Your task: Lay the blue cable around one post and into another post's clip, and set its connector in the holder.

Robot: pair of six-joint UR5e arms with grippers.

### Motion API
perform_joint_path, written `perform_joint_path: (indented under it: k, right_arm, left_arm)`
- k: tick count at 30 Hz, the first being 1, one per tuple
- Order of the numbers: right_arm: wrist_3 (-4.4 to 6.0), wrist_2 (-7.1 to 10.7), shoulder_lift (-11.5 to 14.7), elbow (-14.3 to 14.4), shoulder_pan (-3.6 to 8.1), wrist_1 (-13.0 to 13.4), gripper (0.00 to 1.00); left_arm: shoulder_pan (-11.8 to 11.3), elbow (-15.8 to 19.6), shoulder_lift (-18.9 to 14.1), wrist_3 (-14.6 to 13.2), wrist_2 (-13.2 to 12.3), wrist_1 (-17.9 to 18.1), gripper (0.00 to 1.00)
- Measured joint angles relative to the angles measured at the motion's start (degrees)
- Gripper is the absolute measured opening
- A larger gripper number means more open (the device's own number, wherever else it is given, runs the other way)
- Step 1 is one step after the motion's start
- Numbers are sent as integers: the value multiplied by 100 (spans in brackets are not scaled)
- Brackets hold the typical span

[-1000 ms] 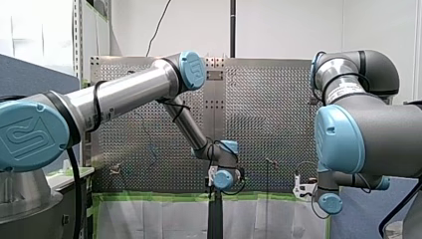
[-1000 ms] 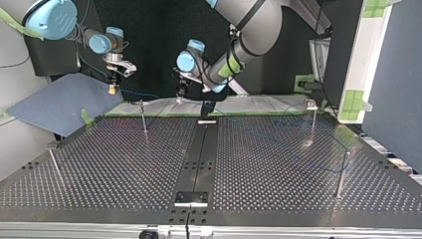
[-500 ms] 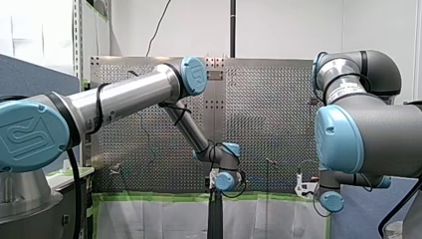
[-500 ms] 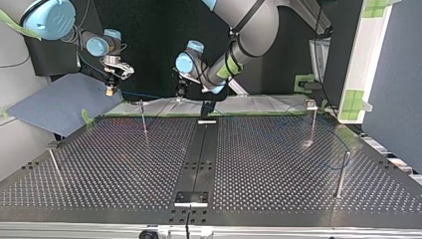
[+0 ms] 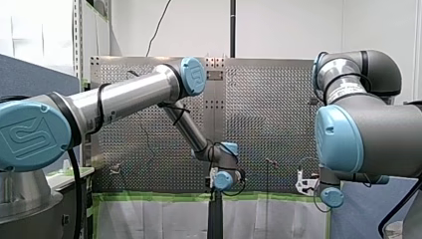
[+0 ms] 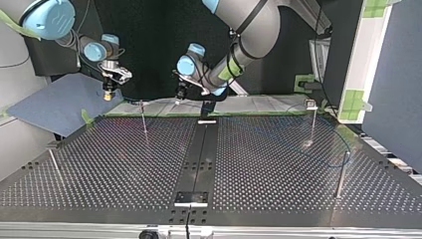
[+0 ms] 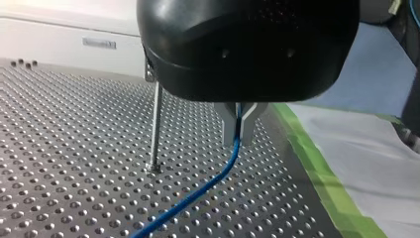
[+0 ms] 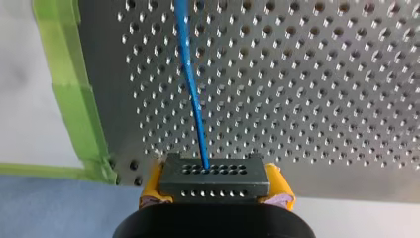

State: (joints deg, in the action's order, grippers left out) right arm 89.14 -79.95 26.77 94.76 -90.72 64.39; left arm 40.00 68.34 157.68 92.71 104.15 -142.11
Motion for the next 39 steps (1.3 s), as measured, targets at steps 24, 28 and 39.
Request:
perform_joint_path:
  k: [24, 28, 39]
  right_arm:
    - [126, 75, -3, -469, 27, -283, 5]
    - [128, 75, -2, -553, 28, -337, 5]
    - [128, 75, -1, -680, 27, -440, 5]
  left_arm:
    - [-113, -342, -1, 267, -193, -176, 0]
    - [-132, -383, -3, 299, -191, -199, 0]
    - [-167, -445, -2, 326, -186, -284, 0]
